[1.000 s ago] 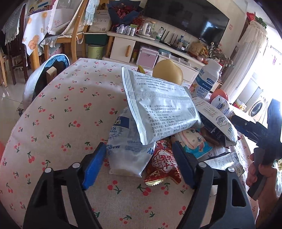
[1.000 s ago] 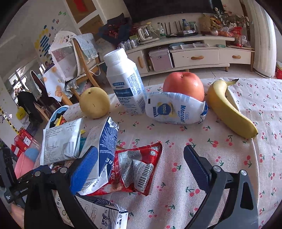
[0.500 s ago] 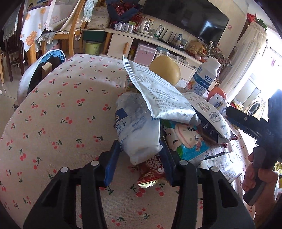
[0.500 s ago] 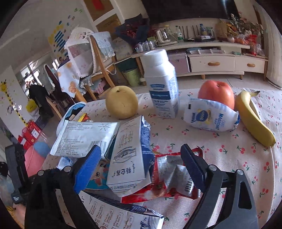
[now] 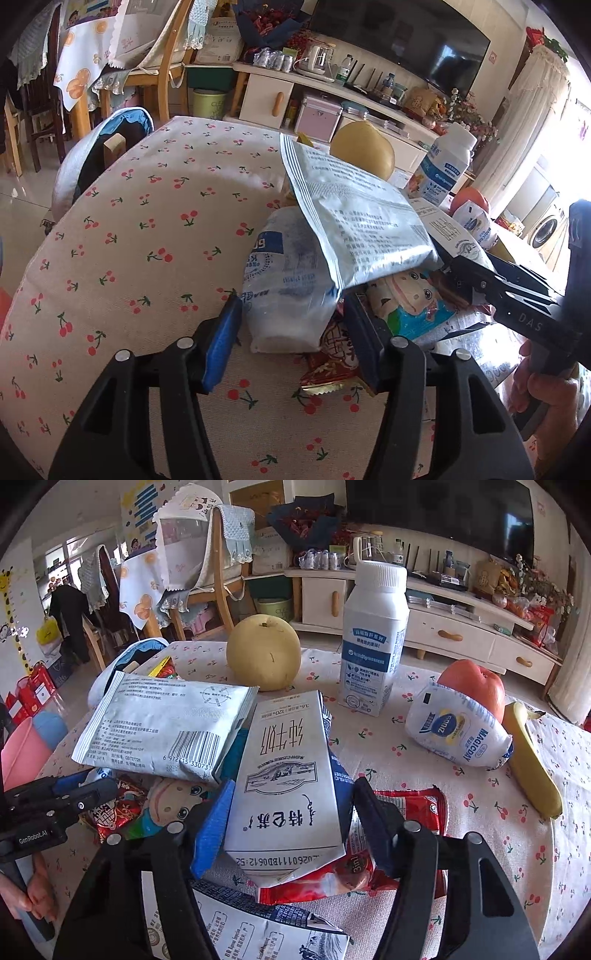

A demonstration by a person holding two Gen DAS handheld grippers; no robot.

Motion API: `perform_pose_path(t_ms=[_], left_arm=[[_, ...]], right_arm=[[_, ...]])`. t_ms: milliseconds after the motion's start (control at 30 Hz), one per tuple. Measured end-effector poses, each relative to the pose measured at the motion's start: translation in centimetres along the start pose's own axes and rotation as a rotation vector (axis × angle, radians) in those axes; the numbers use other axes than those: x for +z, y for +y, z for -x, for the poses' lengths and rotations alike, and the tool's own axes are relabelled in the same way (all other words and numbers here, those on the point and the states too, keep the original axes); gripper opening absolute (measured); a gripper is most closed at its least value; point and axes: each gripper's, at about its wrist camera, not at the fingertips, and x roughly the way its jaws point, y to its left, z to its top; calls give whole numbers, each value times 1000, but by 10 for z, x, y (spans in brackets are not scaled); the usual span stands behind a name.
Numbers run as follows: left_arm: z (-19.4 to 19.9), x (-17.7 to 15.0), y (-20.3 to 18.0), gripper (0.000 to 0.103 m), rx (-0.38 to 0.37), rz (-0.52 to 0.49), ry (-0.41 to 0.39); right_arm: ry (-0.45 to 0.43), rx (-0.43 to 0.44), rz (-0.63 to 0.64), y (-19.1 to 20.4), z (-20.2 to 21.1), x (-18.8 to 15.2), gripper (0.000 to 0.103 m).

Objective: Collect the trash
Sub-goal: 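Reach the left gripper to the white yogurt pouch while the right gripper approaches the milk carton, then lift the white yogurt pouch with the left gripper while the right gripper lifts the milk carton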

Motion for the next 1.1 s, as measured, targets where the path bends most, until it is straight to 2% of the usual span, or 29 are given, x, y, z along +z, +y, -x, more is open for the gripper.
perform_pose_path(t_ms=[100, 200, 333, 433, 533, 567, 600, 633, 733, 1100], left_arm=[[-1, 3, -1, 62, 14, -28, -1], [-3, 5, 3, 63, -1, -11, 15], [-7, 10, 10, 73, -2, 15, 33], [-10, 13, 11, 75, -4, 2, 38], [-11, 14, 8, 75, -7, -23, 38], [-12, 14, 7, 70, -7, -28, 35], [-12, 15, 7, 61, -16, -28, 31], [-12, 15, 7, 61, -32, -21, 35], [-12, 13, 4, 60, -18, -38, 40], [5, 0, 11, 60, -18, 7, 42]], right_arm=[[0, -1, 4, 0, 1, -2, 66], [-2, -3, 6, -1, 6, -3, 66], [-13, -7, 12, 0, 16, -6, 66], [-16, -12, 20, 1, 22, -10, 66], [-19, -15, 25, 4, 27, -13, 66], [-20, -13, 26, 5, 30, -14, 66], [-22, -15, 28, 6, 31, -15, 66], [-22, -16, 30, 6, 33, -16, 66], [-22, -19, 33, 8, 37, -19, 66], [-52, 8, -11, 13, 70, -26, 66]])
